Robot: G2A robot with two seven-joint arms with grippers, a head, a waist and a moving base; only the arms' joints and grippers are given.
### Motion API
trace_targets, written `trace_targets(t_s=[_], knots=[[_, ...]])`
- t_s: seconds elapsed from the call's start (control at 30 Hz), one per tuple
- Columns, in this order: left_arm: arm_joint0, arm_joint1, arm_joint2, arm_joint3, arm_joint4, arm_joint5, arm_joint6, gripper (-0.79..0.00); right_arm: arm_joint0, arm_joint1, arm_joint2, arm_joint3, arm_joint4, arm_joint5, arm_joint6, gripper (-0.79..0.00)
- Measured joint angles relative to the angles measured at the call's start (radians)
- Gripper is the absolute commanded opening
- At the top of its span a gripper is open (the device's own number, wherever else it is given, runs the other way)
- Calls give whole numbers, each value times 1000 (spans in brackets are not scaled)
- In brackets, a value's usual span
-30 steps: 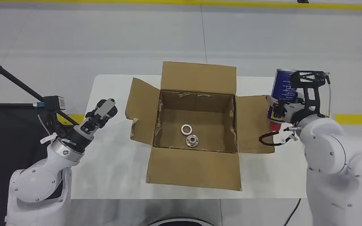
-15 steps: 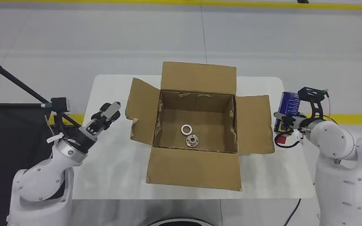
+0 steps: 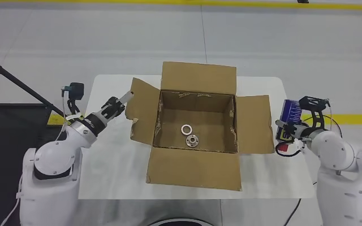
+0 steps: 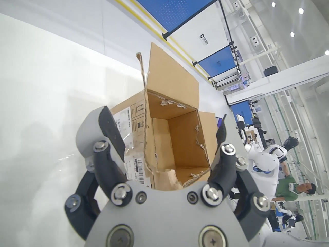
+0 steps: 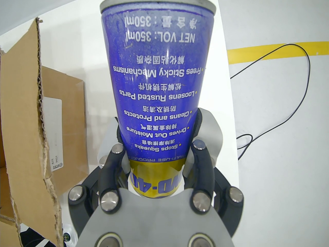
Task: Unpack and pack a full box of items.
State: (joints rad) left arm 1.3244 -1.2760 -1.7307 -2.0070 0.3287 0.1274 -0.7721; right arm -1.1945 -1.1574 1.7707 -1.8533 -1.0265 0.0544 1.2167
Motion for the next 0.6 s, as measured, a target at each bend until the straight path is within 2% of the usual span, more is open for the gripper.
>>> trace_targets(t_s=[0.47, 0.6], knots=[[-52, 16, 54, 74, 52, 34, 12, -533, -62, 14, 32, -31, 14, 7, -7, -785], [-53, 20, 54, 82, 48, 34, 13, -665, -64, 17, 28, -30, 16, 9, -9, -785]])
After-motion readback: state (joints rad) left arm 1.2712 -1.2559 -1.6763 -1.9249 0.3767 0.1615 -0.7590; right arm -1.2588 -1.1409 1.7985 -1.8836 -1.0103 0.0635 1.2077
